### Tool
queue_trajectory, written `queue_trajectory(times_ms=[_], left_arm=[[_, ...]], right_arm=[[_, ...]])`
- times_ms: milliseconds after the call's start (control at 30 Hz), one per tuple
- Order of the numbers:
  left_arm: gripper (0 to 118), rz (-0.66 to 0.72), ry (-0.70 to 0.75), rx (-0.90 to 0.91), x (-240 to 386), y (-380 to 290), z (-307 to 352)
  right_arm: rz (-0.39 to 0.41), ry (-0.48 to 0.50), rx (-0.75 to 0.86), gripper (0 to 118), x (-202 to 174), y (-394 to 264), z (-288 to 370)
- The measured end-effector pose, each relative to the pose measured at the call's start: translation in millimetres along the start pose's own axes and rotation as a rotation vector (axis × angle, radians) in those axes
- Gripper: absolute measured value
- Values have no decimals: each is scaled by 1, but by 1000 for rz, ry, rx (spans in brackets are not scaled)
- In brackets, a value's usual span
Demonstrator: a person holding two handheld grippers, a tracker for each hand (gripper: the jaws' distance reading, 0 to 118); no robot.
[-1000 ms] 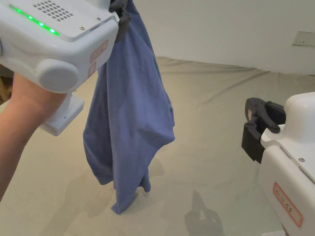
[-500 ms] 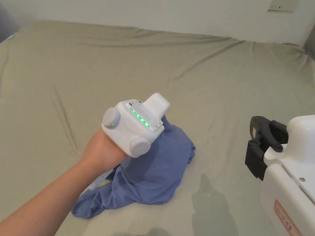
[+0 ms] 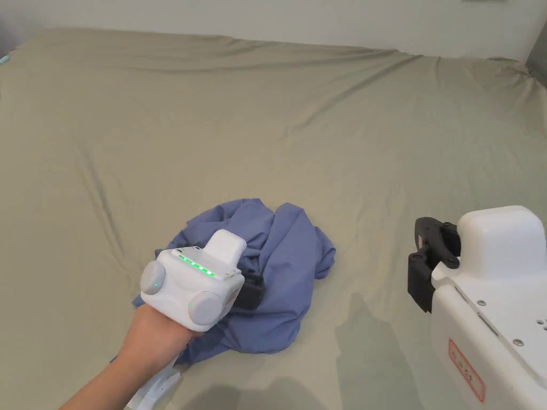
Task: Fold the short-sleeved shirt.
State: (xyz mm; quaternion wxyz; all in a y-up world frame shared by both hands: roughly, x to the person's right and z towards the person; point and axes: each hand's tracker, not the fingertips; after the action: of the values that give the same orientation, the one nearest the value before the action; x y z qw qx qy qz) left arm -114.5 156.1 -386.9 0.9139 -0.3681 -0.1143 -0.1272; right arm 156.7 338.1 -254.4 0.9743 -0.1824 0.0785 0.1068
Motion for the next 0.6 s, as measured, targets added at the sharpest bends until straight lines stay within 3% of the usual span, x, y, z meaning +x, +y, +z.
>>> queue_trajectory(times_ms=[33, 267, 400, 467, 533, 567, 600], left_arm=[[118, 26, -2, 53, -5, 3, 19], [117, 226, 72, 435, -32, 29, 183], [113, 254, 263, 595, -29, 29, 267], [88, 258, 315, 646, -24, 25, 295], [49, 253, 352, 686, -15, 19, 319], [40, 245, 371, 695, -11, 16, 327], [40, 234, 382, 691, -7, 14, 331]], right_arm=[[8, 2, 6, 1, -2, 3, 2], [42, 26, 111, 1, -22, 37, 30], [42, 45, 172, 1, -42, 56, 50], [46, 56, 200, 1, -52, 62, 60], [73, 64, 233, 1, -65, 66, 70], [90, 60, 249, 1, -71, 68, 74], [99, 55, 259, 1, -77, 68, 78]])
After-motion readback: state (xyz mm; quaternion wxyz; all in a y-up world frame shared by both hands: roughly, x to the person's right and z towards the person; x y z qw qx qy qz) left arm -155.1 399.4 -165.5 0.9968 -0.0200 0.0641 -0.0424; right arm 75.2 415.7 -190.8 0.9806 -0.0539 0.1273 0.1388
